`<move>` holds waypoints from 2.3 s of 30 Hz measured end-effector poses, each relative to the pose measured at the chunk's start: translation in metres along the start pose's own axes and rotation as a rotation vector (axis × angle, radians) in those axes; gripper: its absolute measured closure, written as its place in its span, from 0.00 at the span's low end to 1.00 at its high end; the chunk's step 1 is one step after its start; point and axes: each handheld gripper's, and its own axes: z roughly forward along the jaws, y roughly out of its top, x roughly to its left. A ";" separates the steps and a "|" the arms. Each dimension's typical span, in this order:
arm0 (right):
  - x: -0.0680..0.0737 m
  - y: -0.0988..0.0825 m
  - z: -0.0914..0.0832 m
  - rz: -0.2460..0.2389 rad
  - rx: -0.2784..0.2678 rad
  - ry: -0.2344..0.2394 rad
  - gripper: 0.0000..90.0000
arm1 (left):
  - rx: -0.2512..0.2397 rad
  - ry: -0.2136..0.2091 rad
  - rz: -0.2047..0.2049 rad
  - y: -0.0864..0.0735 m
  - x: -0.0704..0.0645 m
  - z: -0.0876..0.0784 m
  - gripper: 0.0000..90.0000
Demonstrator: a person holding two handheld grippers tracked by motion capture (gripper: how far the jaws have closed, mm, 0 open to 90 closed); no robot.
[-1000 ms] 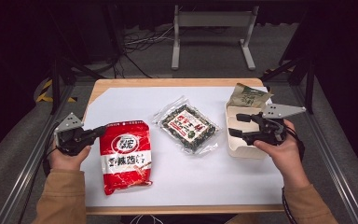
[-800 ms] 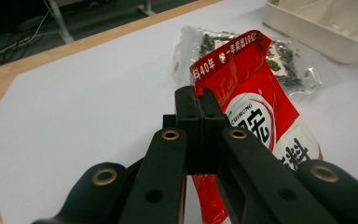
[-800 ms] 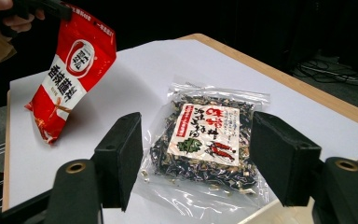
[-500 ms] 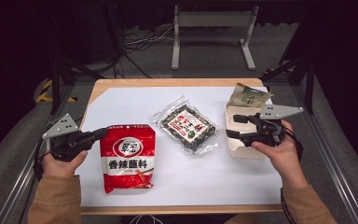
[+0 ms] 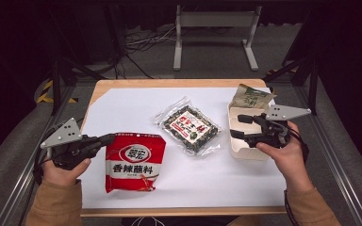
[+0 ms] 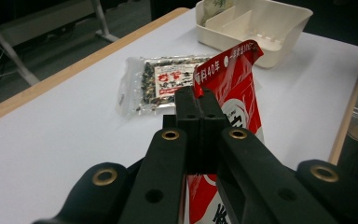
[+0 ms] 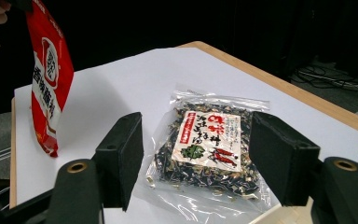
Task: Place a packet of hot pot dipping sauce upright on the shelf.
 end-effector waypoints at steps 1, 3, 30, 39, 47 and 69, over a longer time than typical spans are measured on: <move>0.000 0.000 0.000 0.000 0.000 0.000 0.39 | 0.001 -0.005 0.007 0.001 -0.002 0.000 1.00; 0.001 0.001 0.001 -0.005 0.001 0.005 0.39 | 0.001 -0.011 0.019 0.003 -0.006 0.000 1.00; 0.002 0.002 -0.008 -0.017 -0.027 -0.003 0.39 | -0.028 -0.159 0.158 0.039 -0.051 0.016 1.00; 0.008 0.002 0.000 -0.029 -0.013 0.030 0.39 | -0.067 -0.178 0.173 0.056 -0.058 0.029 1.00; 0.022 0.004 0.009 -0.073 0.010 0.126 0.44 | -0.094 -0.221 0.187 0.073 -0.065 0.048 1.00; 0.035 -0.008 0.041 -0.052 0.046 0.287 0.45 | -0.150 -0.292 0.211 0.095 -0.085 0.081 1.00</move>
